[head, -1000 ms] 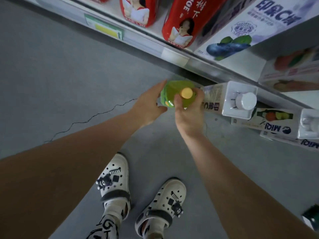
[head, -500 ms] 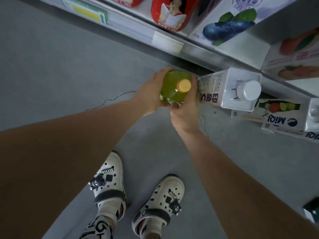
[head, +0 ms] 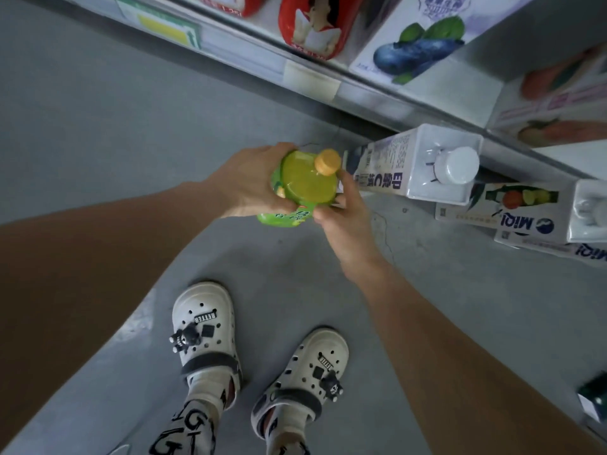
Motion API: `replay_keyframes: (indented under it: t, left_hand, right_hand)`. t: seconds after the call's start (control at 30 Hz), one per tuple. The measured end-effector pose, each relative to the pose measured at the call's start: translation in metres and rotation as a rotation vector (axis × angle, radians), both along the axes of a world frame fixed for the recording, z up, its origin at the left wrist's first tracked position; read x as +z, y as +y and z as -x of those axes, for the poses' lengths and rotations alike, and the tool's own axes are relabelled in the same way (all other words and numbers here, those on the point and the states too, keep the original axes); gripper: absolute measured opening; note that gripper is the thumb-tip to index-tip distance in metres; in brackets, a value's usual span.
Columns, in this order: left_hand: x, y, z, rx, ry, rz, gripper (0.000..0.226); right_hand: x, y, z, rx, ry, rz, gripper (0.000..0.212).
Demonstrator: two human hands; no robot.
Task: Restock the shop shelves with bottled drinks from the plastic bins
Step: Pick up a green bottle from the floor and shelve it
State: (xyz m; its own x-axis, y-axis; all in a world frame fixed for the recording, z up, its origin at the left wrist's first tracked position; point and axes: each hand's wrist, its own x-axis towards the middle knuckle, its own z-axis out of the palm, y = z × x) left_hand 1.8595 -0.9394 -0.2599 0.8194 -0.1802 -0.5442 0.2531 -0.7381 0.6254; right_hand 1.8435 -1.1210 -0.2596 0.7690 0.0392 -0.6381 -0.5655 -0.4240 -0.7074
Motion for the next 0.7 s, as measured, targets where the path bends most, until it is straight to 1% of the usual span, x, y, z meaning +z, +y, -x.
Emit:
replay_keyframes:
  t: [0.07, 0.17, 0.27, 0.33, 0.4, 0.53, 0.63, 0.7]
  left_hand:
    - [0.007, 0.002, 0.009, 0.049, 0.091, 0.023, 0.084]
    - [0.018, 0.004, 0.027, 0.176, 0.262, 0.143, 0.072]
    - [0.034, 0.001, 0.045, 0.282, 0.396, 0.251, 0.061]
    - [0.054, -0.002, 0.055, 0.377, 0.522, 0.397, 0.057]
    - [0.078, -0.003, 0.062, 0.421, 0.618, 0.497, 0.051]
    - [0.13, -0.003, 0.075, 0.426, 0.681, 0.523, 0.056]
    - [0.171, -0.005, 0.085, 0.45, 0.675, 0.524, 0.052]
    - [0.2, -0.007, 0.09, 0.494, 0.658, 0.525, 0.065]
  right_hand:
    - [0.009, 0.0, 0.003, -0.039, 0.101, -0.067, 0.042]
    - [0.018, -0.003, 0.018, -0.08, 0.243, -0.119, 0.036]
    - [0.036, -0.007, 0.037, -0.149, 0.425, -0.211, 0.047]
    - [0.054, -0.015, 0.049, -0.115, 0.492, -0.277, 0.055]
    - [0.074, -0.024, 0.059, -0.037, 0.501, -0.297, 0.059]
    - [0.124, -0.035, 0.065, 0.07, 0.519, -0.284, 0.057]
    - [0.168, -0.038, 0.068, 0.07, 0.526, -0.278, 0.059]
    - [0.198, -0.038, 0.07, 0.055, 0.521, -0.275, 0.063]
